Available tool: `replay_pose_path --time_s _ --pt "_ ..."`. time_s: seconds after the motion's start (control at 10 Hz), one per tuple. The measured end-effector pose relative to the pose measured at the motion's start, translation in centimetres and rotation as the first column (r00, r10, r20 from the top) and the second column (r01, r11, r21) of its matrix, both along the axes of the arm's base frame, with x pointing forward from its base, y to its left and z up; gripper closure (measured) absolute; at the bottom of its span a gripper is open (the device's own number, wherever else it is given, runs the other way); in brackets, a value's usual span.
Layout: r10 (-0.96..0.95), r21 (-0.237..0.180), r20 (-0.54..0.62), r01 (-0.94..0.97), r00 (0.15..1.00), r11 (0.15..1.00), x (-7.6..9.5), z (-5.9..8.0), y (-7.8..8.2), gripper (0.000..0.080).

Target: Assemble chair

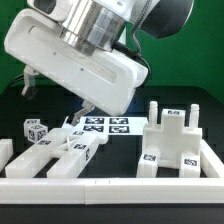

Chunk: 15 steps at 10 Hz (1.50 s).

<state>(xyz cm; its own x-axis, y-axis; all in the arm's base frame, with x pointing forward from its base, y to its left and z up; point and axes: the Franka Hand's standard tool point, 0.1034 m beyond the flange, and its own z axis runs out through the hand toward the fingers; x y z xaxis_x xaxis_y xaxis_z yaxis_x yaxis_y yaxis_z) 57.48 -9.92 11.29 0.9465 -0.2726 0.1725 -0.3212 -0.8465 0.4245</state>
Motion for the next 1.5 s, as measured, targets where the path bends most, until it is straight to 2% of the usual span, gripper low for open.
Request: replay_pose_path --time_s 0.2,0.7,0.8,1.0,1.1,1.3,1.4,1.5 --pt "0.001 0.008 -0.003 -0.001 1.0 1.0 -0.2 -1.2 1.6 0.015" --pt "0.005 0.009 -0.004 -0.005 1.0 1.0 -0.1 -1.1 1.0 0.015" --pt "0.024 0.054 0.001 -0.024 1.0 0.998 -0.1 -0.8 0.4 0.015" --pt "-0.004 0.209 0.041 -0.005 0.999 0.978 -0.6 -0.1 -1.2 0.015" --pt "-0.006 0.262 0.054 -0.009 0.999 0.965 -0.8 0.4 -1.7 0.015" --pt "-0.009 0.403 0.094 -0.03 0.996 0.915 -1.2 1.2 -2.7 0.015" --pt "-0.016 0.448 0.097 -0.03 0.995 0.894 -1.4 1.2 -2.6 0.015" --pt "-0.017 0.513 0.094 -0.033 0.995 0.858 -1.9 0.9 -2.2 0.015"
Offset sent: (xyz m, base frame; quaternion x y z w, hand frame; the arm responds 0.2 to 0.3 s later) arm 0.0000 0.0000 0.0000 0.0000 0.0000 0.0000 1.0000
